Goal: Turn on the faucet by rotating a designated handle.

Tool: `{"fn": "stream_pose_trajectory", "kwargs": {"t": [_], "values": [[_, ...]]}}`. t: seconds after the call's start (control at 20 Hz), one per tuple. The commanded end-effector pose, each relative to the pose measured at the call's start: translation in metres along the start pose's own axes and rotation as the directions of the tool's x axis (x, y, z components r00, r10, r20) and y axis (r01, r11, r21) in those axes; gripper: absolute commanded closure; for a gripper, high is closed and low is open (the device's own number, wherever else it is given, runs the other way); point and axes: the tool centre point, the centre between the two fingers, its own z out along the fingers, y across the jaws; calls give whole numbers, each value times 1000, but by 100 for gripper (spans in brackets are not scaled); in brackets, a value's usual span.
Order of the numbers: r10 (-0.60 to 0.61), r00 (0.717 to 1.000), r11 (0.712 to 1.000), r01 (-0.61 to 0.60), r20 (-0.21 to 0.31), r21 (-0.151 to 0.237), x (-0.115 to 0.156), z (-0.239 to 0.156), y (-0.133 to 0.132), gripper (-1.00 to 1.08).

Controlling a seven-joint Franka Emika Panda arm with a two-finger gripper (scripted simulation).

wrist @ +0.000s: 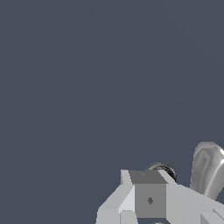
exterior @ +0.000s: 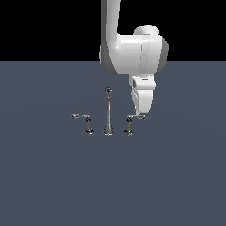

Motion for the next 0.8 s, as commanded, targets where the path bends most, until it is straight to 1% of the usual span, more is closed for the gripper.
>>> {"fn": "stream_pose_trajectory", "kwargs": {"t": [0.0, 0.35, 0.75], "values": [[18, 1000, 1000, -18, 0, 0, 3, 4, -2, 108], [23, 1000, 1000, -23, 1, 0, 5, 5, -2, 108], [23, 1000, 1000, -23, 1, 0, 15, 5, 24, 108]]}}
